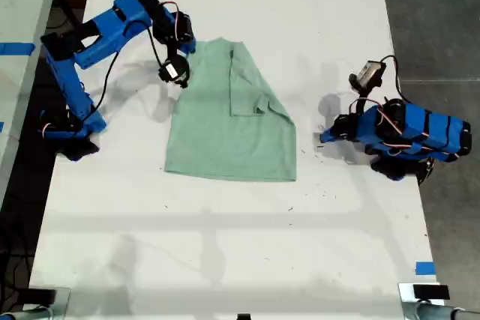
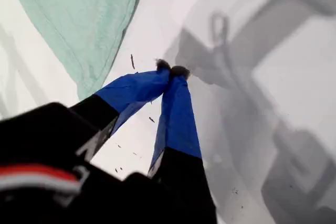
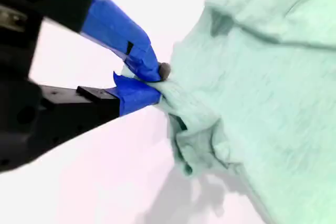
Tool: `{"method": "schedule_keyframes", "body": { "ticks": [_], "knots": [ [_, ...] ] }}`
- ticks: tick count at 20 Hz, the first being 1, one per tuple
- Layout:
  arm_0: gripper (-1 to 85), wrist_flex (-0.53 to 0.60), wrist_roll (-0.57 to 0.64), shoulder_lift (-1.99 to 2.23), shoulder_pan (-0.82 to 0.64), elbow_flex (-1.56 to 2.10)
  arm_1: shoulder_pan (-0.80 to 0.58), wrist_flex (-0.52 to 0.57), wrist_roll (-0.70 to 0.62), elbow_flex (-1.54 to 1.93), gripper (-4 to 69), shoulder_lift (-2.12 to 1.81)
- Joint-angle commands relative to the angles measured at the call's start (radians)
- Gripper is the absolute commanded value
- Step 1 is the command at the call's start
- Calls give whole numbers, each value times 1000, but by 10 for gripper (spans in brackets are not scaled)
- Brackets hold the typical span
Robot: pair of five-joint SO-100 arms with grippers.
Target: Fold t shirt
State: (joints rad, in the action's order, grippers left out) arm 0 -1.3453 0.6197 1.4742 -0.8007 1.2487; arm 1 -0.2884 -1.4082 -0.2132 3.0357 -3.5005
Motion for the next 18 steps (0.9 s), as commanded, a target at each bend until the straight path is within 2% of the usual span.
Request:
{"method": "schedule_keyframes", "body": {
  "ticks": [1,5,6,7,8,9,10,12,15,17,18],
  "knots": [
    [0,11,-54,-107,124,-199,11,5,-18,29,7,-8],
    [22,81,-106,-327,239,-336,12,5,-21,29,7,-8],
    [173,101,-107,-359,252,-342,12,5,-21,29,7,-8],
    [256,100,-107,-379,253,-350,14,6,-23,29,7,-8],
    [280,91,-106,-380,245,-350,14,6,-25,28,7,-8],
    [279,72,-98,-359,232,-350,14,6,-26,28,7,-8],
    [243,44,-91,-313,213,-350,14,6,-26,28,7,-8],
    [1,-35,-109,-153,158,-341,15,8,-26,28,7,-8],
    [0,-94,-97,215,121,-305,15,8,-26,28,7,-8],
    [0,-89,-117,514,184,-170,15,8,-26,28,7,-8],
    [0,-44,-152,680,249,-5,15,8,-25,28,7,-8]
  ]
}}
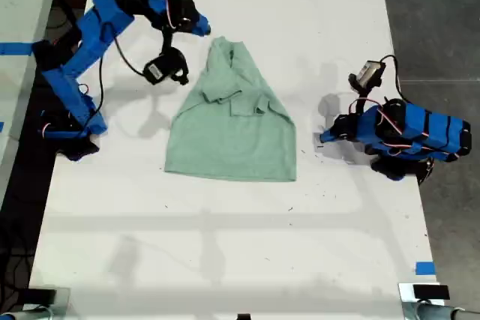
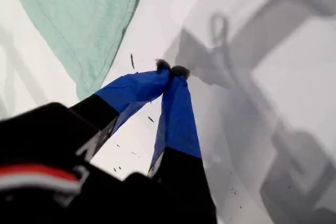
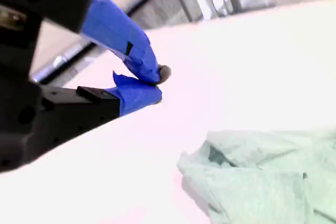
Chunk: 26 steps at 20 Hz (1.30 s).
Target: Fold t shirt
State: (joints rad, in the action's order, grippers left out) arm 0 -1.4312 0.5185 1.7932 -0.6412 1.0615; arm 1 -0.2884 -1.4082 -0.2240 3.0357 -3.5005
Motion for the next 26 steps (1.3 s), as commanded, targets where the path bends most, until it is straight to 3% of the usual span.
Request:
{"method": "schedule_keyframes", "body": {
  "ticks": [1,4,7,9,12,26],
  "knots": [
    [0,140,-89,554,163,433,15,8,-12,28,7,-8],
    [-1,410,-253,1290,256,1289,15,8,-8,28,7,-8],
    [-1,469,-327,1781,311,1807,11,8,-6,29,7,-8],
    [-1,512,-307,1810,319,1993,8,8,-5,31,7,-8],
    [-1,511,-261,1816,299,2111,9,5,3,31,7,-8],
    [-1,479,-324,1816,279,2138,15,2,20,26,8,-8]
  ]
}}
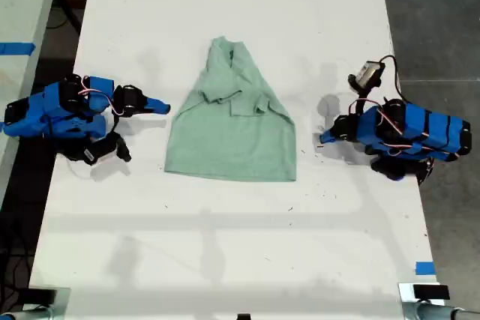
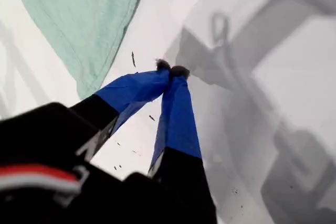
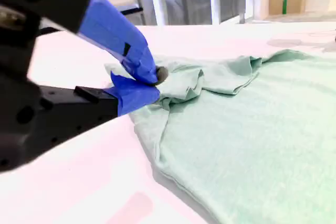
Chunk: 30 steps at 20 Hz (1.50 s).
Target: Fold t shirt
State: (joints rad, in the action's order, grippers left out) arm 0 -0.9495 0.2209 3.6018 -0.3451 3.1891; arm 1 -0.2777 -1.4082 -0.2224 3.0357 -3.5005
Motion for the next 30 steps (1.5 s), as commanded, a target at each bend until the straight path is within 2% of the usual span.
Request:
{"method": "schedule_keyframes", "body": {
  "ticks": [1,9,10,12,14,16,18,21,30],
  "knots": [
    [-1,-3,-28,8,-15,12,3,0,17,25,8,-8],
    [-1,-5,-31,8,-15,14,-5,25,29,29,7,-8],
    [-1,-5,-31,8,-17,15,-12,74,-34,35,12,-8],
    [-1,-3,-29,8,-26,15,-28,72,-86,40,13,-8],
    [-1,-9,-40,8,-17,15,-25,61,-61,48,13,-8],
    [-1,-14,-49,8,-18,15,-8,2,6,31,5,-8],
    [-1,-14,-49,8,-17,15,-40,0,38,29,-12,-8],
    [-1,-14,-48,8,-17,15,-44,11,-12,40,0,-8],
    [0,-14,-49,8,-18,15,-32,11,11,40,-12,-8]
  ]
}}
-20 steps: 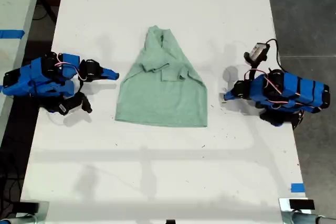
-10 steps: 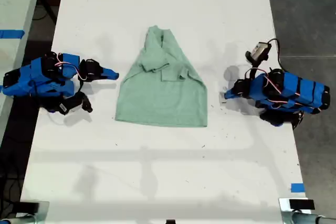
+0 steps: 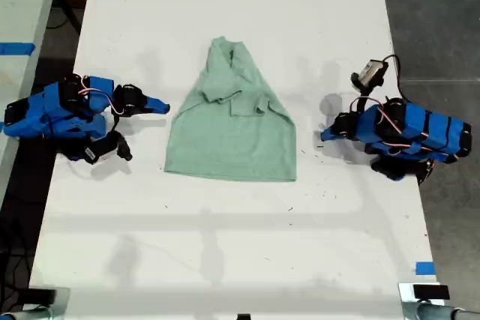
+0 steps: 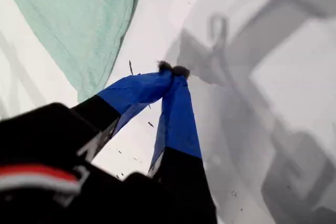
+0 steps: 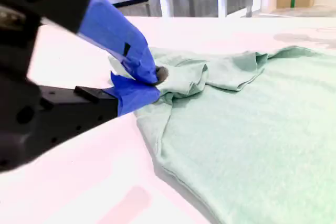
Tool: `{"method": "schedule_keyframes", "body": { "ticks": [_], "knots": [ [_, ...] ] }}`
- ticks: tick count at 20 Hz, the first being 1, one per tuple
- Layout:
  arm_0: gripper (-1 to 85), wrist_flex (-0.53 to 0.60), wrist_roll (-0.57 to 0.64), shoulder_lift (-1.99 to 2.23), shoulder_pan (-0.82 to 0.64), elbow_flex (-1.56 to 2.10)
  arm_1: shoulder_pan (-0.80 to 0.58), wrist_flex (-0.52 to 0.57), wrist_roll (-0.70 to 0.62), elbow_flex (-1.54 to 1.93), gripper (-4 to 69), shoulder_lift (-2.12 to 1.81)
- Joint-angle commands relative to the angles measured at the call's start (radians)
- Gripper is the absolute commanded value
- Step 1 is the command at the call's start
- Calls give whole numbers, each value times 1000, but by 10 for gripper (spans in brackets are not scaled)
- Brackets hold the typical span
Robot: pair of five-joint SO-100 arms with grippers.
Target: Fold t shirt
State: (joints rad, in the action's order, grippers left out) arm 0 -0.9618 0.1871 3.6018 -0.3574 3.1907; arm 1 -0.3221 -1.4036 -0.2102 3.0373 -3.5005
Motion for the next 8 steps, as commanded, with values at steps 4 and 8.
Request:
{"method": "schedule_keyframes", "body": {
  "ticks": [4,8],
  "knots": [
    [0,-2,-15,8,-6,14,18,6,6,38,-12,-8],
    [0,-2,-15,8,-6,14,23,6,12,38,-12,-8]
  ]
}}
